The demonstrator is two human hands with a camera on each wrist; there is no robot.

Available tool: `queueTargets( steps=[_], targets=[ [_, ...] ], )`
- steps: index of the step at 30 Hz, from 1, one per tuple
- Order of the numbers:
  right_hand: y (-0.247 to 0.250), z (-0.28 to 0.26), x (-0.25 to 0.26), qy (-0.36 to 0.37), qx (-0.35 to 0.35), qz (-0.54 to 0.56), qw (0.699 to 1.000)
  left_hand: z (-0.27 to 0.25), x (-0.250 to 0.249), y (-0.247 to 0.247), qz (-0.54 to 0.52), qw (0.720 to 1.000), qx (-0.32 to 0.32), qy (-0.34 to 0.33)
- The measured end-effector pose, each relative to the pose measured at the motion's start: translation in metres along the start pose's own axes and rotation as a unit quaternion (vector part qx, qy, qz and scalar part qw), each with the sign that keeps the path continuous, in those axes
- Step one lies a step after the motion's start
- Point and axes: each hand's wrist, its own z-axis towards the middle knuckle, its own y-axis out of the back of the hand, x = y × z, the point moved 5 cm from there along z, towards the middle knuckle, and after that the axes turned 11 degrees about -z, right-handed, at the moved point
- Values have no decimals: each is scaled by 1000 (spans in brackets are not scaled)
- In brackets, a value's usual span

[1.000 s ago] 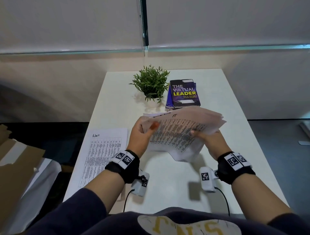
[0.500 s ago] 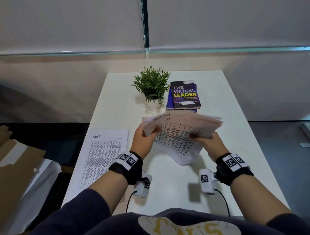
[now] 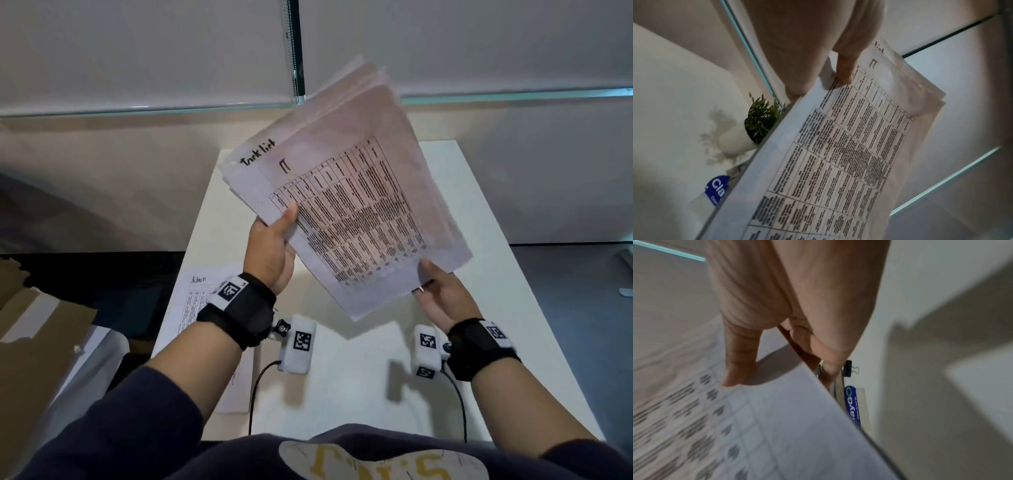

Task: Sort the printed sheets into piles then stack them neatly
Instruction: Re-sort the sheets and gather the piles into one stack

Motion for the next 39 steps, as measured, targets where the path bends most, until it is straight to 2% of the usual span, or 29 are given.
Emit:
queueTargets(
  steps=[2,4,6,8,10,12,13,14,17,20,22,25,27,30,35,39],
  targets=[
    [-7,-3,2,-1,-6,-47,999,-2,7,1,1,1000,-2,16],
    [0,-7,10,13,-49,-97,994,-4,4,10,37,999,-28,5],
    [22,-5,19,35,-65,-125,989,-4,-2,29,92,994,-52,-9],
    [44,-2,26,59,-63,-150,985,-1,-4,50,173,984,-32,-1],
    [55,-3,29,75,-64,-238,966,-1,5,69,301,953,-2,23],
    [54,-8,29,100,-42,-310,945,-6,19,82,422,905,20,45],
    [55,-9,27,103,-35,-331,938,-8,27,87,454,889,23,50],
    [56,-9,25,104,-25,-353,930,-10,33,95,463,885,16,54],
    [69,-5,7,74,-2,-420,905,-17,47,119,420,903,-44,82],
    [81,-7,-9,42,4,-438,898,-24,65,133,393,912,-68,99],
    [84,-10,-12,35,-6,-428,903,-27,74,130,396,911,-66,99],
    [74,-12,-12,43,6,-415,909,-24,84,118,355,928,-45,102],
    [69,-8,-13,49,17,-380,924,-19,85,112,341,934,-37,97],
    [69,-3,-10,55,20,-351,935,-13,76,111,339,935,-47,89],
    [71,4,-14,40,41,-314,948,-15,78,106,358,929,-25,91],
    [69,7,-13,45,46,-299,952,-15,78,100,318,945,-38,65]
  ],
)
